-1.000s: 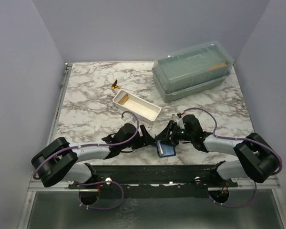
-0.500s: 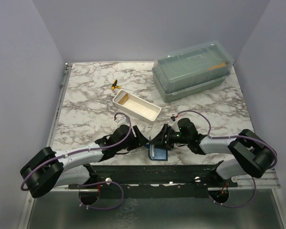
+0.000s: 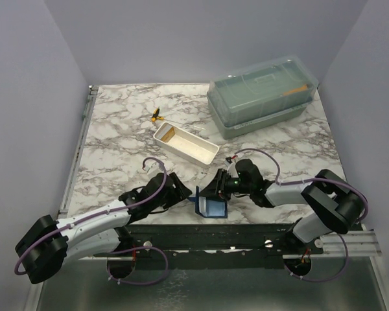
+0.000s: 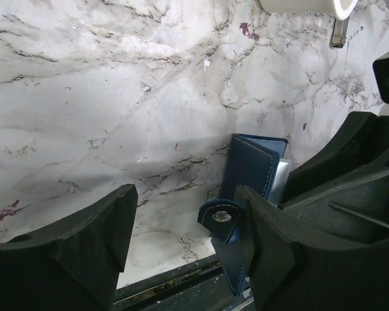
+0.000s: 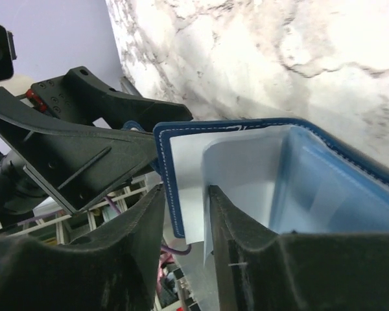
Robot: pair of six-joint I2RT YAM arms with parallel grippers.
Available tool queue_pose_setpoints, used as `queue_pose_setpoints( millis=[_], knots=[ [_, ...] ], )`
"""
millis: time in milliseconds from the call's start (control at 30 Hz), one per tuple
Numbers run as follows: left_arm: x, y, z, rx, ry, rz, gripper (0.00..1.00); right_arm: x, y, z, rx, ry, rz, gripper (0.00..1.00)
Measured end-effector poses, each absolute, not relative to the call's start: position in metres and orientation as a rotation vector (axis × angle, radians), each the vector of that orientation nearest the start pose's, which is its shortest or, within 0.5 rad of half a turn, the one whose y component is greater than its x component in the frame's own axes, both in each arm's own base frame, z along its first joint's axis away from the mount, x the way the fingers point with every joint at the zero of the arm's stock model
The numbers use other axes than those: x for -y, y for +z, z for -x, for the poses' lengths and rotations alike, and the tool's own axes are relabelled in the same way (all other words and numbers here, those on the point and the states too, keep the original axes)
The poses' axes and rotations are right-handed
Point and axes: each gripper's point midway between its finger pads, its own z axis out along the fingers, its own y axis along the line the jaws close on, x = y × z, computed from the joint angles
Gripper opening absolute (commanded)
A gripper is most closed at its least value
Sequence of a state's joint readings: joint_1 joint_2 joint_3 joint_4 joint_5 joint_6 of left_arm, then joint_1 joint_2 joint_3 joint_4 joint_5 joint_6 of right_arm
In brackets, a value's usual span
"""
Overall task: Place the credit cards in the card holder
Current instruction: Open the card holder at the center of the board.
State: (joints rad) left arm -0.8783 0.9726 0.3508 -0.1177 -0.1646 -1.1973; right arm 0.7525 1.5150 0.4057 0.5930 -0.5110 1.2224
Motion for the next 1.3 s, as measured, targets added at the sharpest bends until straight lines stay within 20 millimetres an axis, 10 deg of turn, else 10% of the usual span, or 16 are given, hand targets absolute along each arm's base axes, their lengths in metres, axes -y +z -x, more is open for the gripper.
queue_pose_setpoints(
  millis=[433, 733, 867, 1300],
  knots=[
    [0.214, 0.048, -0.169, -2.442, -0.775, 0.506, 0.51, -0.338, 0.063, -0.166, -2.530, 1.597, -0.177, 0.51],
    [0.201, 0.029, -0.168, -2.486, -0.663, 0.573, 0.43, -0.337, 0.061, -0.161, -2.556, 1.540, -0.164, 0.14],
    [0.217, 0.030, -0.178, -2.480, -0.693, 0.529, 0.42, -0.326, 0.063, -0.165, -2.558, 1.429, -0.181, 0.01],
    [0.317, 0.032, -0.212, -2.534, -0.976, 0.319, 0.43, -0.277, 0.071, -0.185, -2.518, 1.027, -0.234, 0.00]
  ],
)
